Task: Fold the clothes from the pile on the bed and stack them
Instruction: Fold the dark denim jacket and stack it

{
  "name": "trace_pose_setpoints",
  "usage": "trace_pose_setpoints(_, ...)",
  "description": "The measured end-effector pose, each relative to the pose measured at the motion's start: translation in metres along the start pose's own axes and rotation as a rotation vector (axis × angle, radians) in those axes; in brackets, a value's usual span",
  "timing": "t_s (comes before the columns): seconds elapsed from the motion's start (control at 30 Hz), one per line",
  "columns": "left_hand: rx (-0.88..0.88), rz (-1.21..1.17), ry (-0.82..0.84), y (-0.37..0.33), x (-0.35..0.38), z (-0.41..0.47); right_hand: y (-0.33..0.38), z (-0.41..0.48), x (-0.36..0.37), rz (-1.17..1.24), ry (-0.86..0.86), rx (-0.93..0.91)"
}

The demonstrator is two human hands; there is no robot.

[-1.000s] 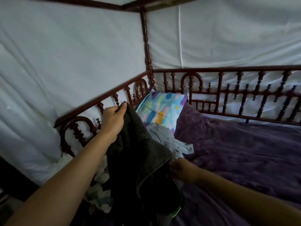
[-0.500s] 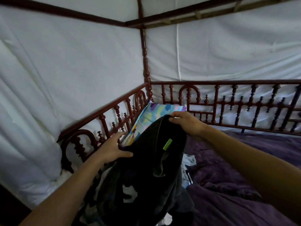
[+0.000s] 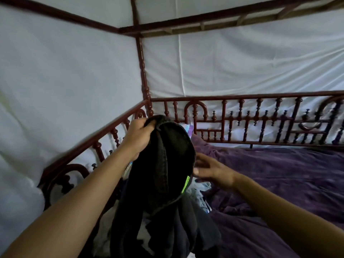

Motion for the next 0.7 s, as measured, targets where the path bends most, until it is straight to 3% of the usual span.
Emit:
trace_pose_setpoints(0.1, -0.004, 0.044, -0.043, -0.006, -0.012, 0.016, -0.043, -0.004, 0.038, -0.157, 0.024, -0.005)
trace_pose_setpoints(0.27, 0.0, 0.149, -0.129, -0.013, -0.032, 0.024, -0.041, -0.007, 0.076, -0.367, -0.38, -0.123)
trace_pose_setpoints(0.37, -0.029, 0.139, -0.17, -0.013, -0.036, 0.022, -0.017, 0.002, 0.094, -0.528, -0.502, -0.181)
trace_pose_setpoints(0.43, -0.05, 0.141, -0.176, -0.013, -0.042, 0.018, -0.008, 0.008, 0.092, -0.437, -0.518, -0.191)
trace_pose_setpoints(0.57, -0.02, 0.24, -0.111, -0.007, -0.07, 0.014, -0.01, 0.006, 0.044, 0.092, -0.505, -0.097)
trace_pose_setpoints(0.7, 0.043, 0.304, -0.022, 0.004, -0.079, 0.005, 0.025, -0.005, 0.002, 0.142, -0.442, -0.106)
Point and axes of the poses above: each hand's wrist, its own z-axis towards the middle knuckle, its own x-axis out of the palm, y = z × x, the point moved 7 cm from there along z, towards the middle knuckle, and after that the axes turned 13 degrees about x, right-handed, at the moved point
